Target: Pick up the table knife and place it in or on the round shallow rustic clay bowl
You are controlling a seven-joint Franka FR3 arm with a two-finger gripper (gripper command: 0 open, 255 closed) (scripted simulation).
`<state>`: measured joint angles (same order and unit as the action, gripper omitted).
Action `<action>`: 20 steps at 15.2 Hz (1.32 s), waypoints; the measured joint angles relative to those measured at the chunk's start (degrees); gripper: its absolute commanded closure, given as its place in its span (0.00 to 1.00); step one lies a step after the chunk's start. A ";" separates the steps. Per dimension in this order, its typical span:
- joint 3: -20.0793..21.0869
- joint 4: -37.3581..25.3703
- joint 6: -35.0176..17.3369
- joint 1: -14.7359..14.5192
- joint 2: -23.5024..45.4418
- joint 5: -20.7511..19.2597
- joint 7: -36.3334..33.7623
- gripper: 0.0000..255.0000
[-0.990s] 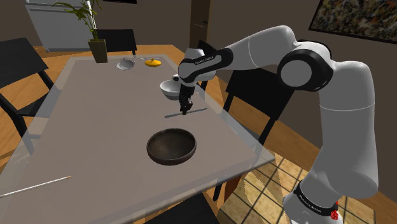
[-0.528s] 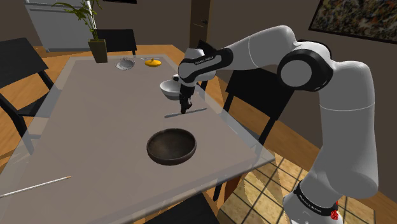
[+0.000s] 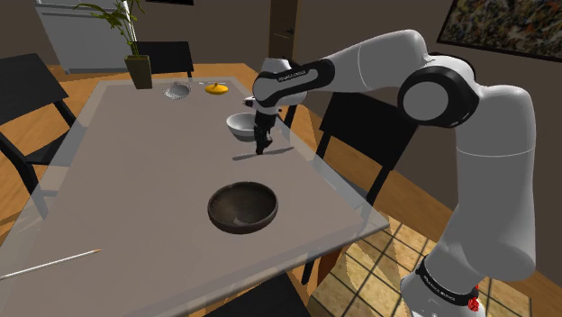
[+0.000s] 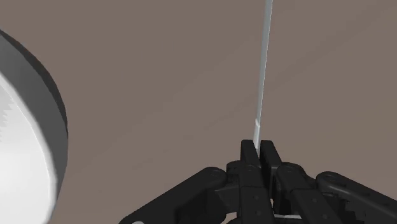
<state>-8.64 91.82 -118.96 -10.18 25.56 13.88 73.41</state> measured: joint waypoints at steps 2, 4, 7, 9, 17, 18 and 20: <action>-0.11 -0.69 1.25 0.05 -0.58 -0.20 -0.15 1.00; -0.16 -1.78 2.60 0.04 -0.86 -0.38 -0.48 1.00; -0.27 -3.08 4.54 0.04 -1.55 -0.65 -0.87 1.00; -0.33 -3.74 5.77 0.02 -2.15 -0.83 -1.12 1.00; -0.52 -8.63 11.41 0.18 -2.98 -1.35 -2.11 1.00; -0.54 -9.41 12.17 0.22 -2.97 -1.39 -2.24 1.00; -0.60 -11.04 13.86 0.36 -3.04 -1.47 -2.41 1.00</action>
<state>-9.24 80.78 -105.10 -9.82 22.52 12.41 71.01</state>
